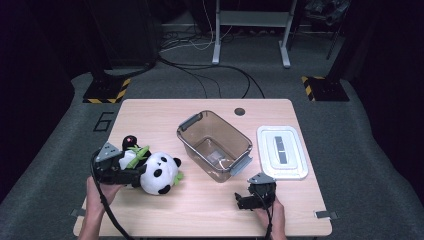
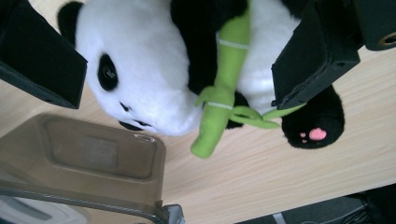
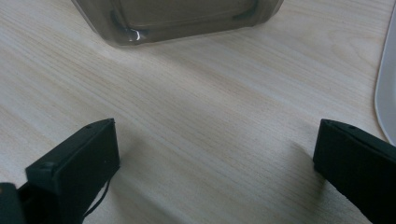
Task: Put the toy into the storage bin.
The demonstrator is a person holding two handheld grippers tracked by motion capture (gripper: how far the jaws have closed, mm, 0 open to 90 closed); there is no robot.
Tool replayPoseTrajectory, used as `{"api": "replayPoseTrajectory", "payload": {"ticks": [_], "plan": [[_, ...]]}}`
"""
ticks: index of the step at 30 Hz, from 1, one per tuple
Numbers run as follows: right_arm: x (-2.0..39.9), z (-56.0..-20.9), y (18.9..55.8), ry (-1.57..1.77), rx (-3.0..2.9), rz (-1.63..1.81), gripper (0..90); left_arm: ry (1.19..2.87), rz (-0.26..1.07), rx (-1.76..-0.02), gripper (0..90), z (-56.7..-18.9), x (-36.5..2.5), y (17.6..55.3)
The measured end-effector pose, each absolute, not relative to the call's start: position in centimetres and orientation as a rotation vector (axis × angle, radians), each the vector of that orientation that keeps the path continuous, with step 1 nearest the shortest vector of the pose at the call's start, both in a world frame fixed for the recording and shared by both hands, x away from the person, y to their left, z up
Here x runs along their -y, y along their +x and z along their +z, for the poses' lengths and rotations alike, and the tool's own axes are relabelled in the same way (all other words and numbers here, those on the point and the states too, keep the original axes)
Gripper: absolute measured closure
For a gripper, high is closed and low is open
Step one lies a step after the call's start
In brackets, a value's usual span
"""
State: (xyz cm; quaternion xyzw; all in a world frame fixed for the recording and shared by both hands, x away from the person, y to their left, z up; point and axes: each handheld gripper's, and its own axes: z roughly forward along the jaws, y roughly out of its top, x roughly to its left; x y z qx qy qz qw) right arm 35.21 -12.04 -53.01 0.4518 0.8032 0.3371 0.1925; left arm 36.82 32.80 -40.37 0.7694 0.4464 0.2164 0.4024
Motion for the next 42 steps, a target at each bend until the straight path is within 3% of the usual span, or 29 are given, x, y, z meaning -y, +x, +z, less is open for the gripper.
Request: {"api": "replayPoseTrajectory", "payload": {"ticks": [12, 17, 23, 31, 42], "plan": [[12.0, -53.0, 35.2, 1.269, -2.254, 0.946, 0.0, 2.022, 0.501, -1.262, 16.3, -42.3, -33.0, 40.8], [12.0, -53.0, 35.2, 1.268, -2.254, 0.946, 0.0, 2.044, 0.536, -1.309, 31.9, -42.8, -33.3, 41.0], [12.0, -53.0, 35.2, 1.268, -2.254, 0.947, 0.0, 2.082, 0.588, -1.322, 39.9, -43.5, -32.8, 41.0], [12.0, -53.0, 35.2, 1.268, -2.255, 0.947, 0.0, 2.076, 0.639, -1.28, 69.2, -44.0, -32.3, 40.7], [12.1, -53.0, 35.2, 1.265, -2.257, 0.946, 0.0, 2.032, 0.606, -1.221, 74.9, -43.3, -33.0, 40.0]]}}
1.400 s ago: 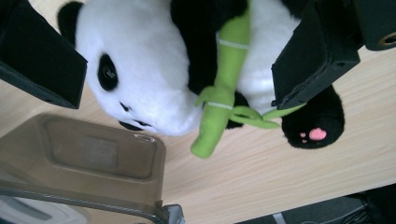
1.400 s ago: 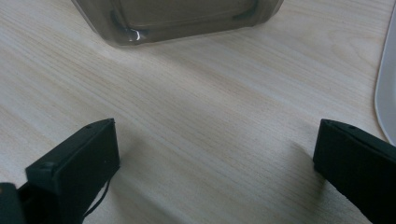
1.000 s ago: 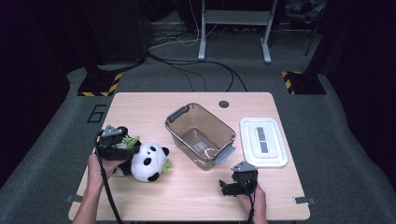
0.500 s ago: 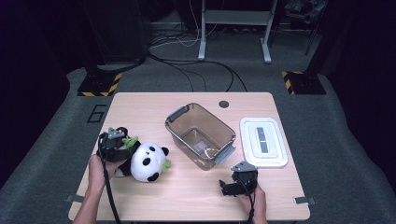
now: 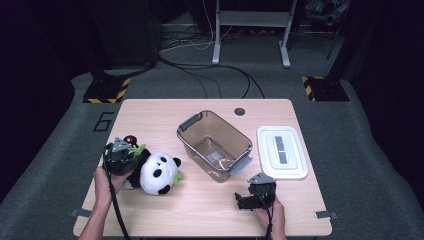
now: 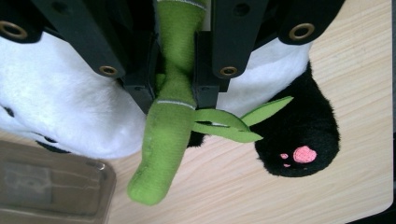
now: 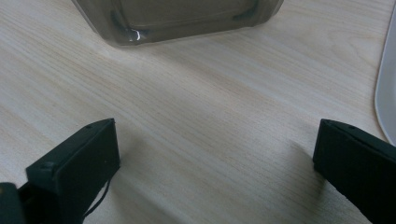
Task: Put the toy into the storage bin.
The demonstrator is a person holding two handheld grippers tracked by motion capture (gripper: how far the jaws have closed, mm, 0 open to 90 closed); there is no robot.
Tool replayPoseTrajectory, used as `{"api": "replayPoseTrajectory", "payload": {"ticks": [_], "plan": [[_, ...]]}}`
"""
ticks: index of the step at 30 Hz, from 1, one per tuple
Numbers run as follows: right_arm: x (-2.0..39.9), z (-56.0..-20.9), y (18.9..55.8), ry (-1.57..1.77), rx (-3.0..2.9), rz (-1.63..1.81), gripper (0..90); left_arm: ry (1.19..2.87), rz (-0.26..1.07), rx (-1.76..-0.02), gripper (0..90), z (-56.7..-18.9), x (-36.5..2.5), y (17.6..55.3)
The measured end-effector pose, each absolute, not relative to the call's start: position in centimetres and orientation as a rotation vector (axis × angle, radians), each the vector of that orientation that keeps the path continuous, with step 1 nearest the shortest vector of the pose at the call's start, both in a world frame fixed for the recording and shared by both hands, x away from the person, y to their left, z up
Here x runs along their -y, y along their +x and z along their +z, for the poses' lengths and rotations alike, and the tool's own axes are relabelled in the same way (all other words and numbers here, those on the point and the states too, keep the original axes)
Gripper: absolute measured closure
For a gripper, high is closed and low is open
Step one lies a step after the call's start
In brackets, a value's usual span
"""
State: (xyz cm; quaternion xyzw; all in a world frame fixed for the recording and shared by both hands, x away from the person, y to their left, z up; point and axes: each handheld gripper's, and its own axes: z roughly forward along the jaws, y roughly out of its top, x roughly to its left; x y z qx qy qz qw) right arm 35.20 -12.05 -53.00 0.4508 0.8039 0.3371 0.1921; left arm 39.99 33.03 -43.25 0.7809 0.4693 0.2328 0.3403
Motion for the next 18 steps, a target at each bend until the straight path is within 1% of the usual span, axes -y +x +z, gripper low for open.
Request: {"api": "replayPoseTrajectory", "payload": {"ticks": [10, 18], "plan": [[12.0, -53.0, 35.2, 1.268, -2.254, 0.947, 0.0, 1.995, 0.592, -1.191, 75.0, -42.3, -33.4, 39.4], [12.0, -53.0, 35.2, 1.268, -2.254, 0.947, 0.0, 1.968, 0.586, -1.158, 75.1, -40.6, -33.6, 38.8]]}}
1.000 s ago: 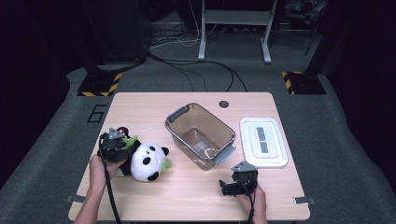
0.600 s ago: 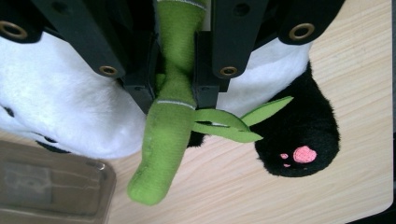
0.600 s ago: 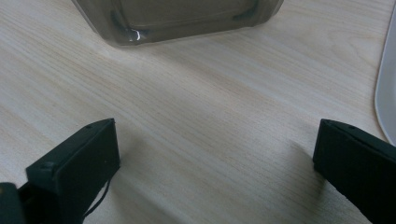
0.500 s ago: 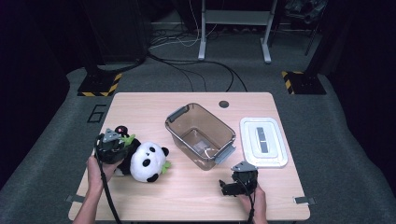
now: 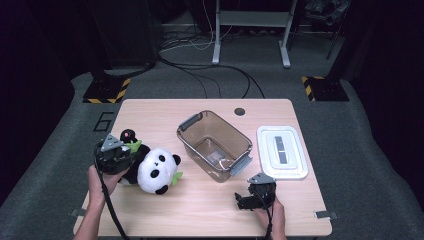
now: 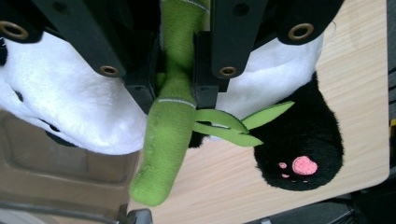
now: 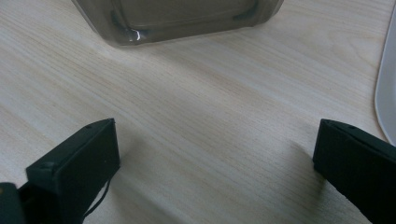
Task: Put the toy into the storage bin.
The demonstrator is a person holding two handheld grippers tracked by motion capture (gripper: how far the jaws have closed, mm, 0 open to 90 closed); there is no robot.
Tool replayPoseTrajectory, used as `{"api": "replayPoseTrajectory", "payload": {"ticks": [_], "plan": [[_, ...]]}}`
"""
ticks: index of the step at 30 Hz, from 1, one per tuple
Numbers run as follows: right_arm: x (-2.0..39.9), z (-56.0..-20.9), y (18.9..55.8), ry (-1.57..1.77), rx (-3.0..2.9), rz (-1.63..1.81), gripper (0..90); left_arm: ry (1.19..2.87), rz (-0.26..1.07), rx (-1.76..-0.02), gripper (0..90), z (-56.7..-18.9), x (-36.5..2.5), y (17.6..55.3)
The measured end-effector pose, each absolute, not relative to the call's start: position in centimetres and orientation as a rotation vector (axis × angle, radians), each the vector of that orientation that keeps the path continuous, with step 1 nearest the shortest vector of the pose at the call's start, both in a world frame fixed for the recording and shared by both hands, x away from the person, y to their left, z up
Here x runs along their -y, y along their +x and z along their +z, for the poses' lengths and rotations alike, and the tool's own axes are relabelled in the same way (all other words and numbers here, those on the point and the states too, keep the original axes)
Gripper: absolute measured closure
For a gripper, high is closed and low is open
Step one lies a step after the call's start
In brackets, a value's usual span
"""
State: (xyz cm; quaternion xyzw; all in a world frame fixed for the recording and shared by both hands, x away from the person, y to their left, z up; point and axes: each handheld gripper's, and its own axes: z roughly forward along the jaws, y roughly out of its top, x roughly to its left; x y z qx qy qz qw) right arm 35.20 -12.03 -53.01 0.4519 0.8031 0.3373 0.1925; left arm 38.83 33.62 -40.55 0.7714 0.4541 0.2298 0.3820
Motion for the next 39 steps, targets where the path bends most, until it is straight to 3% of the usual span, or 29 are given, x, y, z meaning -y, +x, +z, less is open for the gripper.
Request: {"api": "replayPoseTrajectory", "payload": {"ticks": [39], "plan": [[12.0, -53.0, 35.2, 1.268, -2.254, 0.947, 0.0, 1.935, 0.599, -0.972, 75.0, -32.4, -31.3, 39.6]]}}
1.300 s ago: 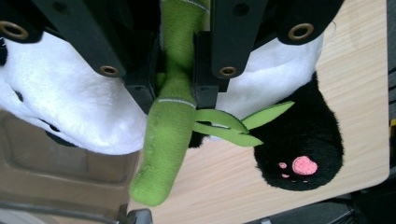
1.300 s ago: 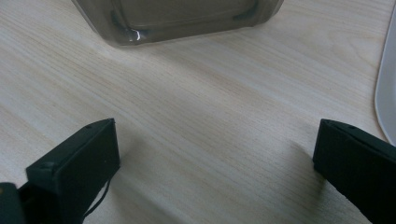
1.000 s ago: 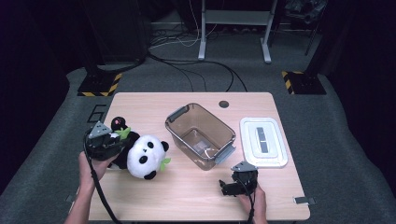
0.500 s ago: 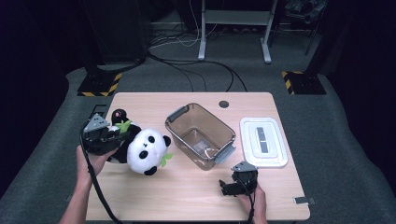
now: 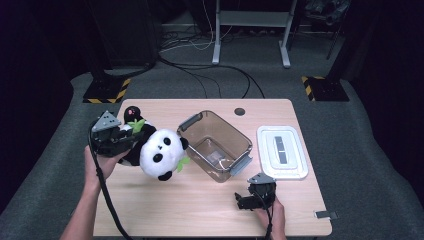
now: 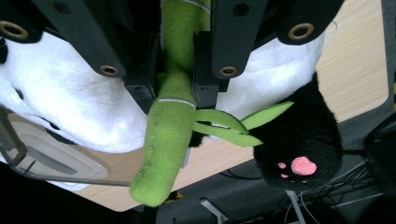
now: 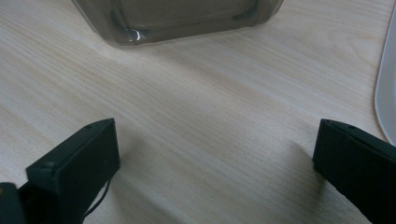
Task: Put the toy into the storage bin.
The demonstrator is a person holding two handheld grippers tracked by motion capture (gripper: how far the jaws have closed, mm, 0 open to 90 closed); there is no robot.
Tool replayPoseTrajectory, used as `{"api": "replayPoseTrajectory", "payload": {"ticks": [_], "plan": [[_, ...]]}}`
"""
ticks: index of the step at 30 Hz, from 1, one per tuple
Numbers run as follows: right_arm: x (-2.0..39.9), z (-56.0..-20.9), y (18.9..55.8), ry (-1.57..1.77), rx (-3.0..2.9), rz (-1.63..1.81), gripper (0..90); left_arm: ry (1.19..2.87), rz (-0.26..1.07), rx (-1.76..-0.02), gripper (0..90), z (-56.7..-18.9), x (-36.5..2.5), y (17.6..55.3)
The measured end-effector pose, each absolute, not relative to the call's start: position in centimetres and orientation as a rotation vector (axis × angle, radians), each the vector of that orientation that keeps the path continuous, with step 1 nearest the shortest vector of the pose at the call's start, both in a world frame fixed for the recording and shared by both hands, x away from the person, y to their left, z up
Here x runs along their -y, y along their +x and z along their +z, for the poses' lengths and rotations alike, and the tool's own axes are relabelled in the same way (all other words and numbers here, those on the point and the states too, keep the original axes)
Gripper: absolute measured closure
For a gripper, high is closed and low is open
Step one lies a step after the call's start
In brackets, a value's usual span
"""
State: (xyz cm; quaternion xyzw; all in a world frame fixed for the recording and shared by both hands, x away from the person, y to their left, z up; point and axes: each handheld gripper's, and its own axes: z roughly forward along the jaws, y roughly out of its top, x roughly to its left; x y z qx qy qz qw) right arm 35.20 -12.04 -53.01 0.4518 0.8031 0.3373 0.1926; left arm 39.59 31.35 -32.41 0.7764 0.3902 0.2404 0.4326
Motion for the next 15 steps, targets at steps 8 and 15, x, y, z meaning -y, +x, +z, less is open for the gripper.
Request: {"api": "replayPoseTrajectory", "payload": {"ticks": [8, 15], "plan": [[12.0, -53.0, 35.2, 1.268, -2.254, 0.947, 0.0, 1.937, 0.597, -0.933, 75.0, -31.4, -30.1, 40.4], [12.0, -53.0, 35.2, 1.268, -2.254, 0.947, 0.0, 1.939, 0.587, -0.897, 75.0, -30.5, -28.9, 41.1]]}}
